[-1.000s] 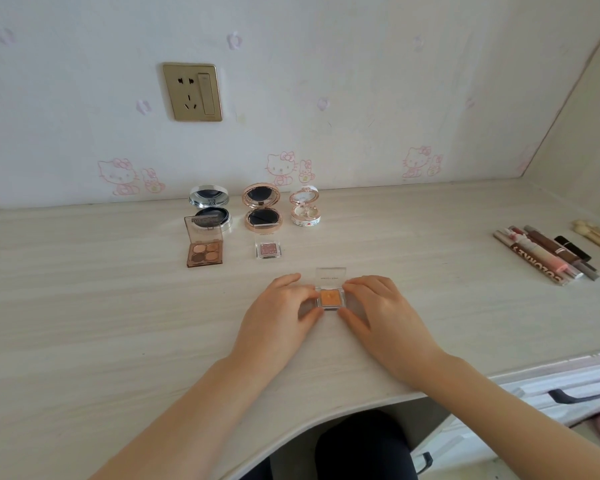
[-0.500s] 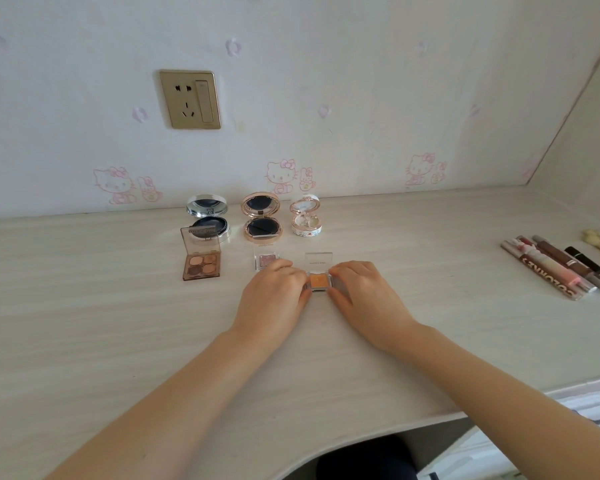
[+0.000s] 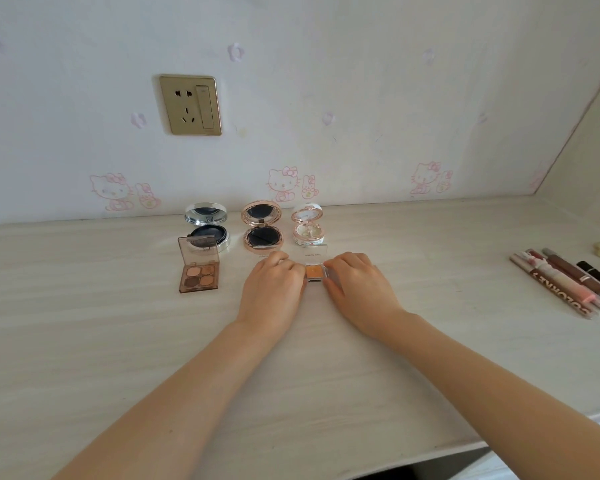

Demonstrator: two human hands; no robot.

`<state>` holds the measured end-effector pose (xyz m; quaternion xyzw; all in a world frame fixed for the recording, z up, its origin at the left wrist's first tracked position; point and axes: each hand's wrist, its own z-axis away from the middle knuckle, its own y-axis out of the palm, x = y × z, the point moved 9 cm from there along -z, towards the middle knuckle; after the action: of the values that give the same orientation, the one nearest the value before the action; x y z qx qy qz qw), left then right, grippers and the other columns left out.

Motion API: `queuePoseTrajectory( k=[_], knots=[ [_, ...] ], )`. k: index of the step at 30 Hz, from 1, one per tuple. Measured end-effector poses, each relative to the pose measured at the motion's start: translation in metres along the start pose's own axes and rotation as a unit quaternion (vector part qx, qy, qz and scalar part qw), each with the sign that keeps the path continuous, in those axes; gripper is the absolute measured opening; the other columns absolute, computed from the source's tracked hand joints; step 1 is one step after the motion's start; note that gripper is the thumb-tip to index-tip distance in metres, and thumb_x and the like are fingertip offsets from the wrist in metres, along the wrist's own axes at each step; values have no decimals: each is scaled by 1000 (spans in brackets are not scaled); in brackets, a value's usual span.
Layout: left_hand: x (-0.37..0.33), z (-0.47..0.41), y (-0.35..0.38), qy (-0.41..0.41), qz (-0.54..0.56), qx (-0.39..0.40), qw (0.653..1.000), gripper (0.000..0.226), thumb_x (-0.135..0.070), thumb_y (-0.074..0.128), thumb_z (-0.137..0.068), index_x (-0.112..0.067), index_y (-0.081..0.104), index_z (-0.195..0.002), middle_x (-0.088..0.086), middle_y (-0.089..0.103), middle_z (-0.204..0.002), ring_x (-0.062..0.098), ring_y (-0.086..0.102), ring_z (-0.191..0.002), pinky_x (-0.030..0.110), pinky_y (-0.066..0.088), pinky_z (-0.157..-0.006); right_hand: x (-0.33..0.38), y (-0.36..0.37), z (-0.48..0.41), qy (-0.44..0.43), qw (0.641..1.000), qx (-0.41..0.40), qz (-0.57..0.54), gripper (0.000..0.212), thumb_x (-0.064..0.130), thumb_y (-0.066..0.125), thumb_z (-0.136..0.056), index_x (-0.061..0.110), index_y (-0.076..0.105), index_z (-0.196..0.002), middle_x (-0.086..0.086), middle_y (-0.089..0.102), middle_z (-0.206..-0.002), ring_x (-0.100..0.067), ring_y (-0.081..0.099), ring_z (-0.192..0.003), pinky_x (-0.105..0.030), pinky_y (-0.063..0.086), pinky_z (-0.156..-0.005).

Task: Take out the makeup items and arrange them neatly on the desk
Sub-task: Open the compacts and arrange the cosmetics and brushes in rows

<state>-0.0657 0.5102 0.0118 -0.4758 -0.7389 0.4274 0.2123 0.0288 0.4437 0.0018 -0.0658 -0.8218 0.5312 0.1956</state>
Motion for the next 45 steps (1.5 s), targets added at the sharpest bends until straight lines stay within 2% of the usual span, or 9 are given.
queuePoseTrajectory(
  k=[8,13,22,26,28,30,35,40,45],
  knots=[
    [-1,1,-4,5,0,-7,1000,7,-17,77,-73,-13,72,-75,-3,68,-66,23,63,-83,31,50,-67,-1,1,-1,2,1000,18,-5,29,27,47,-97,12,60,-119,-5,59,-119,-27,48,-117,-37,44,-92],
    [-6,5,-17,6,-5,-25,1000,29,-15,81,-66,-12,73,-94,-1,69,-69,25,64,-83,33,51,-71,-7,-3,5,12,999,39,-13,35,26,47,-96,12,54,-127,-5,57,-128,-23,41,-128,-35,40,-100],
    [-54,4,-24,44,50,-30,997,20,-11,79,-67,-14,74,-86,-3,67,-69,22,64,-84,30,50,-63,-52,-44,42,39,999,30,20,38,28,44,-98,16,49,-134,-2,55,-132,-18,38,-132,-31,38,-102],
    [-94,0,-11,42,103,11,994,20,-12,70,-79,-14,73,-99,2,71,-88,22,63,-102,30,50,-74,-84,-69,67,69,997,29,33,40,30,42,-99,19,44,-137,0,55,-132,-17,40,-130,-29,39,-97],
    [-118,-3,-1,51,133,28,989,26,-18,57,-90,-16,69,-114,1,70,-106,18,55,-116,28,45,-85,-103,-83,81,87,995,22,38,40,30,41,-99,20,43,-137,1,55,-132,-16,41,-129,-29,40,-94],
    [-143,-7,8,70,160,33,984,30,-20,51,-94,-16,65,-120,0,67,-113,16,50,-120,28,42,-90,-123,-97,94,108,993,13,45,40,30,41,-99,20,43,-137,2,55,-131,-16,42,-128,-30,42,-93],
    [-206,-18,30,115,192,38,974,27,-16,54,-91,-13,69,-112,4,71,-100,22,58,-107,32,47,-83,-174,-127,122,148,987,-7,54,39,29,45,-98,19,47,-135,-1,58,-129,-18,47,-124,-33,44,-92],
    [-255,-39,54,135,219,56,965,26,-16,52,-90,-13,70,-108,4,71,-99,25,56,-104,38,51,-81,-217,-150,145,181,980,-29,82,36,28,49,-96,18,53,-130,2,54,-134,-19,47,-123,-33,44,-89],
    [-290,-73,75,125,225,61,964,23,-20,49,-92,-15,70,-101,1,70,-98,25,51,-101,39,49,-79,-256,-163,155,198,974,-41,104,28,26,47,-96,19,58,-121,-2,63,-113,-22,51,-110,-34,47,-83]
  ],
)
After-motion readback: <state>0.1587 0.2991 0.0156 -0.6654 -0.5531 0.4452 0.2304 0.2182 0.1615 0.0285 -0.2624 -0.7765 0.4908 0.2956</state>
